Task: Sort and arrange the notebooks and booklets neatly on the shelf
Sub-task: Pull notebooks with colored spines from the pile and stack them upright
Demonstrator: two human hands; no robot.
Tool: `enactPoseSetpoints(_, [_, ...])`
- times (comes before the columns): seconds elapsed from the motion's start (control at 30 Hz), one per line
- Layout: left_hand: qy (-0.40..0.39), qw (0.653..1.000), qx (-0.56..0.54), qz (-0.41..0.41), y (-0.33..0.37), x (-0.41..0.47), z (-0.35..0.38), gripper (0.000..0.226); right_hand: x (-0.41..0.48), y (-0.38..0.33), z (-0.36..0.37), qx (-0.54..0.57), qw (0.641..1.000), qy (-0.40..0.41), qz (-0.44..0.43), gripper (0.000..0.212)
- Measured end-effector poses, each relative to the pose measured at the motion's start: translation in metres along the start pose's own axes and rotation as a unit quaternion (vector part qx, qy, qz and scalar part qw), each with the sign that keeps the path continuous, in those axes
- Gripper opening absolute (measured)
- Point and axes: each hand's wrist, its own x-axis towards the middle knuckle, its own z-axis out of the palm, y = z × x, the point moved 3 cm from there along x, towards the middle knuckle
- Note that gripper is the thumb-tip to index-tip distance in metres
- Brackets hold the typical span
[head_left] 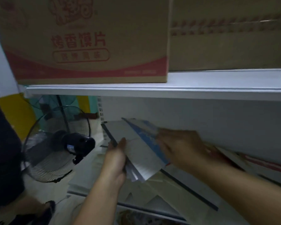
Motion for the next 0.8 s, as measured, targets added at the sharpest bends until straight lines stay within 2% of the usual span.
enactPoseSetpoints(0.07, [-0.016, 1.000, -0.004, -0.011, -0.014, -0.004, 0.033, 0.026, -0.015, -0.016, -0.009, 0.047, 0.998, -0.046, -0.018, 0.007])
enactPoseSetpoints(0.1, [-0.022, 1.000, 0.003, -0.020, -0.022, -0.006, 0.046, 0.026, -0.025, -0.019, -0.015, 0.070, 0.995, -0.073, -0.014, 0.013])
enactPoseSetpoints(0.17, [-0.035, 0.998, 0.019, -0.041, -0.038, -0.017, 0.069, 0.012, -0.048, -0.013, -0.028, 0.097, 0.983, -0.156, 0.011, 0.037])
enactPoseSetpoints(0.23, [-0.082, 0.994, 0.022, -0.070, -0.051, -0.035, 0.091, 0.019, -0.070, 0.002, -0.046, 0.114, 0.967, -0.227, 0.029, 0.055])
enactPoseSetpoints(0.3, [-0.132, 0.986, 0.053, -0.088, -0.064, -0.056, 0.114, 0.019, -0.097, 0.031, -0.070, 0.160, 0.949, -0.245, 0.117, 0.063])
enactPoseSetpoints(0.37, [-0.182, 0.975, 0.093, -0.090, -0.077, -0.077, 0.139, 0.016, -0.125, 0.074, -0.097, 0.166, 0.927, -0.194, 0.275, 0.065])
enactPoseSetpoints(0.4, [-0.202, 0.969, 0.113, -0.090, -0.085, -0.086, 0.154, 0.015, -0.140, 0.096, -0.111, 0.167, 0.904, -0.173, 0.353, 0.067])
enactPoseSetpoints(0.43, [-0.220, 0.962, 0.131, -0.096, -0.095, -0.097, 0.170, 0.014, -0.155, 0.116, -0.123, 0.200, 0.871, -0.155, 0.422, 0.064])
enactPoseSetpoints(0.5, [-0.260, 0.947, 0.144, -0.126, -0.119, -0.118, 0.201, 0.013, -0.187, 0.146, -0.142, 0.312, 0.793, -0.112, 0.512, 0.044])
enactPoseSetpoints(0.57, [-0.286, 0.934, 0.131, -0.171, -0.145, -0.139, 0.232, 0.023, -0.224, 0.169, -0.161, 0.378, 0.727, -0.038, 0.572, 0.043])
enactPoseSetpoints(0.63, [-0.282, 0.930, 0.120, -0.204, -0.167, -0.160, 0.261, 0.036, -0.262, 0.186, -0.181, 0.390, 0.679, 0.031, 0.621, 0.051])
enactPoseSetpoints(0.7, [-0.284, 0.922, 0.113, -0.238, -0.187, -0.179, 0.287, 0.042, -0.295, 0.198, -0.202, 0.389, 0.651, 0.072, 0.647, 0.055])
enactPoseSetpoints(0.8, [-0.318, 0.891, 0.110, -0.305, -0.214, -0.221, 0.323, 0.045, -0.337, 0.212, -0.235, 0.374, 0.621, 0.116, 0.678, 0.059])
